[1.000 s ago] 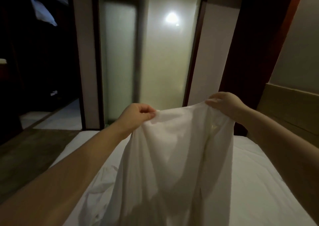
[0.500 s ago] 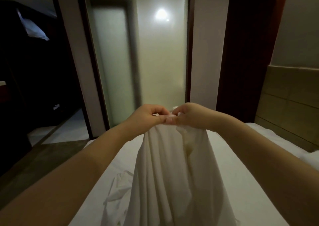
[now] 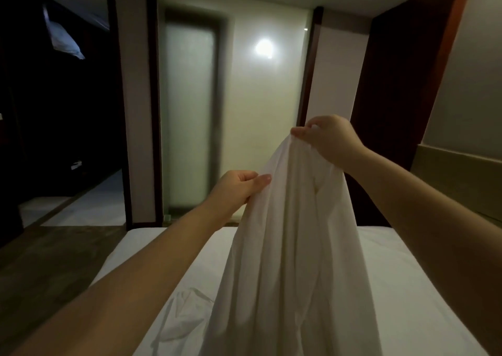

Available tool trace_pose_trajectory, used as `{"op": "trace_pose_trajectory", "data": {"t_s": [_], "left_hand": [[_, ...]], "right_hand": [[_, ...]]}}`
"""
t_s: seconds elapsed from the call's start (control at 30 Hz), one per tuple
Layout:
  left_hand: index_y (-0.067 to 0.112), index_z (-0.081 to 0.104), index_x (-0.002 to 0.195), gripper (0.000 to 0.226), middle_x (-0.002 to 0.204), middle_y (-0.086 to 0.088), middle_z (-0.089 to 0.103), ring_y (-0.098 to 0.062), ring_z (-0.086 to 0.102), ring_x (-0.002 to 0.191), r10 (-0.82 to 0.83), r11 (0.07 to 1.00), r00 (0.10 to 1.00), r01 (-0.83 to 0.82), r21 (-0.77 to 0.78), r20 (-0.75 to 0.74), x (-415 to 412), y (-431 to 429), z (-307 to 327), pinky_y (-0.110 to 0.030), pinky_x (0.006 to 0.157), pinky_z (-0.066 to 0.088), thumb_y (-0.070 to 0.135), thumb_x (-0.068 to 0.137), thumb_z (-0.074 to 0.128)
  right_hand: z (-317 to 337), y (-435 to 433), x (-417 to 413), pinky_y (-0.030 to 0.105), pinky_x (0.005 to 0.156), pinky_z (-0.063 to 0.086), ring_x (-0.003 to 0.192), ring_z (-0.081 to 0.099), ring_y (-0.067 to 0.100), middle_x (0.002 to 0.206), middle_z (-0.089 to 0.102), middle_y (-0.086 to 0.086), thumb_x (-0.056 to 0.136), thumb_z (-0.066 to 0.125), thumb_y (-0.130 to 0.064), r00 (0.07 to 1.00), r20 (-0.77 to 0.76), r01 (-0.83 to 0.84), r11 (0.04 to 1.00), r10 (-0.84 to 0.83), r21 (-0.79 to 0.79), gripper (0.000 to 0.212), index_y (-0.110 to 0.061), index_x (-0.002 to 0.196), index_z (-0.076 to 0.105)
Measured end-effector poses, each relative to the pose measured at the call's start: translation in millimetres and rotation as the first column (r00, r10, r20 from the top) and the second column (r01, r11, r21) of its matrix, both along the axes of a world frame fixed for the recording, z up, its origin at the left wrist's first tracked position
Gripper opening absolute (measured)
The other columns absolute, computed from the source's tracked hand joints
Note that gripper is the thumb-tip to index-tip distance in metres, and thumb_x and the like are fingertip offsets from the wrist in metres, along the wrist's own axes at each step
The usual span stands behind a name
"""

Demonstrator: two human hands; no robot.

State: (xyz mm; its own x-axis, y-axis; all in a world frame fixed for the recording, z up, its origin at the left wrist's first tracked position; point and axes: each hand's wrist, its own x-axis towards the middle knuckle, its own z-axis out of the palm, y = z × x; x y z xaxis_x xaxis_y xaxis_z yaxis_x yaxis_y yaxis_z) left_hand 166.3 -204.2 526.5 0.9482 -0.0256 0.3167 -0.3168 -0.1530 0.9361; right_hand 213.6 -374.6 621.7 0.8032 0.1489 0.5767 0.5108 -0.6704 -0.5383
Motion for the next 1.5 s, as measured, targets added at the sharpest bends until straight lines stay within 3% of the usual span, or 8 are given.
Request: {"op": "trace_pose_trajectory", "data": {"t_s": [0.2,0.4,0.53,0.63,0.8,1.1,1.27,1.5], "left_hand": [[0.013,0.074,0.089,0.026,0.081,-0.002,0.067,-0.018,0.061,0.076,0.214,0.846,0.870,-0.392,0.362,0.444,14.8,13.3,28.3,-0.036,0.079,0.051,0.033,0.091,0.057],[0.008,0.068,0.082,0.033,0.073,-0.007,0.064,-0.021,0.055,0.065,-0.006,0.636,0.713,-0.538,0.553,0.701,25.4,25.7,23.7,-0.036,0.069,0.048,0.028,0.097,0.047],[0.008,0.068,0.074,0.034,0.058,0.010,0.052,-0.003,0.045,0.049,-0.102,0.719,0.672,-0.460,0.521,0.734,30.5,42.4,12.5,-0.013,0.055,0.037,0.032,0.092,0.051],[0.015,0.065,0.068,0.023,0.052,0.016,0.047,-0.001,0.046,0.051,-0.050,0.863,0.767,-0.289,0.414,0.640,30.3,49.6,6.3,-0.008,0.055,0.032,0.022,0.089,0.062],[0.021,0.070,0.073,0.010,0.066,0.008,0.066,-0.010,0.057,0.067,0.054,0.988,0.917,-0.106,0.111,0.395,32.2,47.0,-7.5,-0.029,0.067,0.049,0.017,0.082,0.070],[0.018,0.069,0.077,0.010,0.071,0.006,0.067,-0.008,0.061,0.069,-0.063,0.989,0.987,0.081,-0.121,0.146,25.0,25.8,-25.8,-0.028,0.070,0.054,0.010,0.083,0.068],[0.019,0.067,0.079,0.011,0.065,0.013,0.065,0.000,0.059,0.059,-0.089,0.981,0.991,0.104,-0.161,0.099,22.6,13.6,-34.2,-0.015,0.052,0.046,0.010,0.085,0.065],[0.014,0.066,0.082,0.006,0.075,0.002,0.067,-0.013,0.062,0.069,-0.184,0.944,0.983,0.177,-0.279,-0.002,19.5,19.8,-36.8,-0.028,0.067,0.053,0.007,0.083,0.065]], "right_hand": [[38.7,20.9,1.3,0.025,0.058,0.045,0.059,0.050,0.012,0.067,0.055,0.000,0.088,0.061,-0.040,0.993,0.101,0.068,0.997,-0.064,-0.035,0.036,-0.005,0.088,0.068],[42.4,31.8,-3.4,0.024,0.060,0.044,0.064,0.052,0.011,0.070,0.056,-0.001,0.089,0.060,-0.041,0.992,0.108,0.070,0.994,-0.061,-0.087,0.034,-0.008,0.089,0.068],[29.8,26.5,0.2,0.027,0.065,0.046,0.065,0.051,0.010,0.072,0.055,-0.002,0.087,0.062,-0.040,0.997,0.032,0.066,0.995,-0.064,-0.068,0.032,-0.009,0.088,0.067],[20.4,21.7,4.5,0.033,0.077,0.048,0.068,0.052,0.011,0.073,0.056,-0.001,0.086,0.063,-0.040,0.997,-0.012,0.073,0.996,-0.074,-0.051,0.034,-0.006,0.091,0.069],[9.5,18.6,7.2,0.026,0.066,0.045,0.068,0.051,0.010,0.074,0.056,-0.001,0.086,0.063,-0.041,0.997,-0.038,0.068,0.997,-0.070,-0.046,0.036,-0.006,0.092,0.069],[-10.0,20.9,0.6,0.031,0.075,0.048,0.073,0.054,0.010,0.079,0.058,-0.001,0.087,0.061,-0.041,0.998,-0.060,0.030,0.992,-0.037,-0.120,0.030,-0.012,0.091,0.067],[-17.5,19.6,-3.0,0.028,0.072,0.048,0.073,0.054,0.010,0.080,0.059,-0.001,0.087,0.060,-0.041,0.998,-0.060,0.027,0.994,-0.034,-0.107,0.031,-0.011,0.091,0.069],[-22.5,19.1,-5.0,0.024,0.070,0.049,0.070,0.054,0.010,0.076,0.058,-0.001,0.087,0.060,-0.041,0.997,-0.076,0.001,0.995,-0.009,-0.105,0.029,-0.012,0.087,0.068]]}}
